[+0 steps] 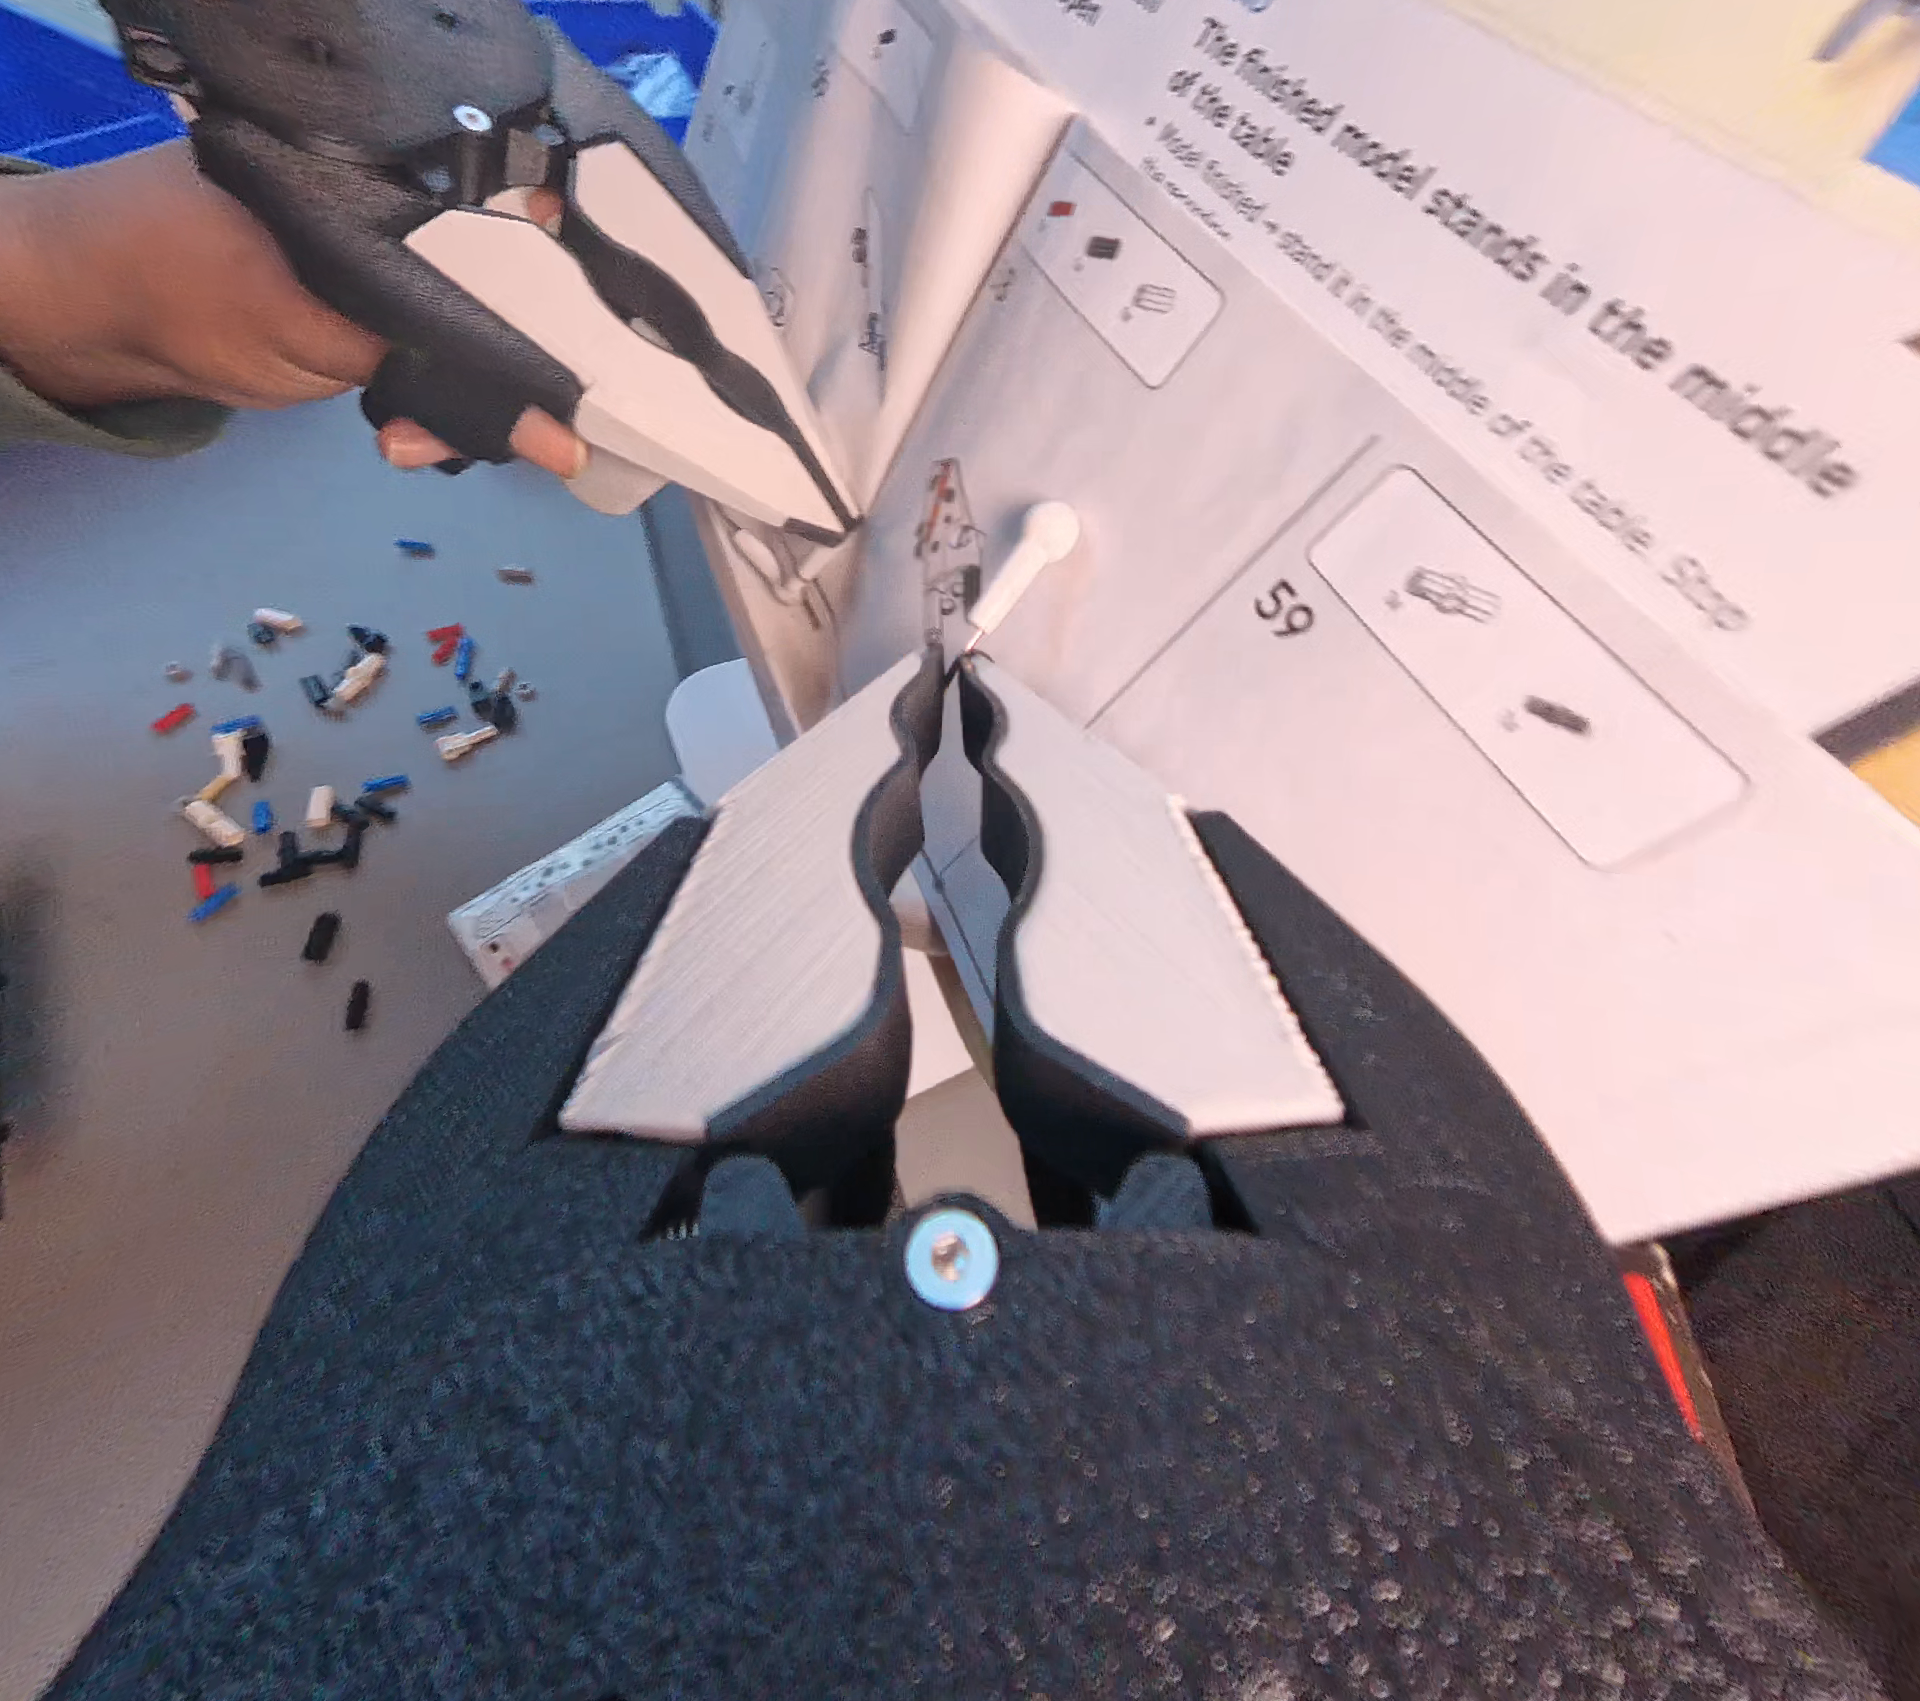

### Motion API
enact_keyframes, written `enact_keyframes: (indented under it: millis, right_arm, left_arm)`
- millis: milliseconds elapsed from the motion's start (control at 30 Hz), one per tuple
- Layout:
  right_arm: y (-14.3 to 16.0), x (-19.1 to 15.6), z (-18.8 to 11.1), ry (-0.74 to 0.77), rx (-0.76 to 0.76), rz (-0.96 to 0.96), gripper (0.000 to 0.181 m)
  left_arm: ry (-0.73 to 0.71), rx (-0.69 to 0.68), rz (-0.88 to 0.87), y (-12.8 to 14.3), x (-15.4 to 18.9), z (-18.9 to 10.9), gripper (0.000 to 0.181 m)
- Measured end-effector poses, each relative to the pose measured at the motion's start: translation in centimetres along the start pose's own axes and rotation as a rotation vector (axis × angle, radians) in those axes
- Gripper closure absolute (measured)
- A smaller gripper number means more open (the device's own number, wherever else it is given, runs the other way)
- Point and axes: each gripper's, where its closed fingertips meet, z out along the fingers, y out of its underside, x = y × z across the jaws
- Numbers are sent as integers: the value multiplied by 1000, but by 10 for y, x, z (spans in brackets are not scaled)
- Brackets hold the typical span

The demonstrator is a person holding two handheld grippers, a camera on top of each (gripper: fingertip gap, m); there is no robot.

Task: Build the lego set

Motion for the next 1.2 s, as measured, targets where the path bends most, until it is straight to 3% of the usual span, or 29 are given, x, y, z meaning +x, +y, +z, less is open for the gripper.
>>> enact_keyframes:
  millis: [133, 267, 467, 600, 733, 833, 933, 1033, 1100, 1200]
  right_arm:
    - [3, 7, -2, 173, -1, -55, 178]
    - [2, -1, 12, 231, -103, -155, 179]
    - [2, 2, 9, 311, -109, -129, 177]
    - [-20, -13, 3, 388, -54, -217, 162]
    - [-26, -69, 37, 228, -126, -368, 162]
    - [-17, -94, 72, 142, -248, -499, 160]
    - [-8, -93, 101, 92, -366, -499, 152]
    - [3, -77, 113, 67, -484, -480, 158]
    - [2, -72, 115, 20, -513, -450, 164]
    - [1, -73, 113, -101, -552, -349, 166]
  left_arm:
    - [-4, 13, 15, 0, 1, 0, 181]
    - [15, 44, 17, -1, 8, -7, 173]
    - [-51, 128, 26, 6, -2, -49, 166]
    - [-111, 132, -3, 27, -21, -79, 165]
    - [-135, 160, -92, 42, -39, -95, 165]
    - [-128, 179, -99, 39, -48, -93, 165]
    - [-142, 132, -63, 40, -58, -83, 165]
    - [-229, 75, -20, 47, -76, -79, 181]
    - [-234, 57, -69, 46, -76, -81, 181]
    - [-244, 151, 26, 22, -58, -88, 172]
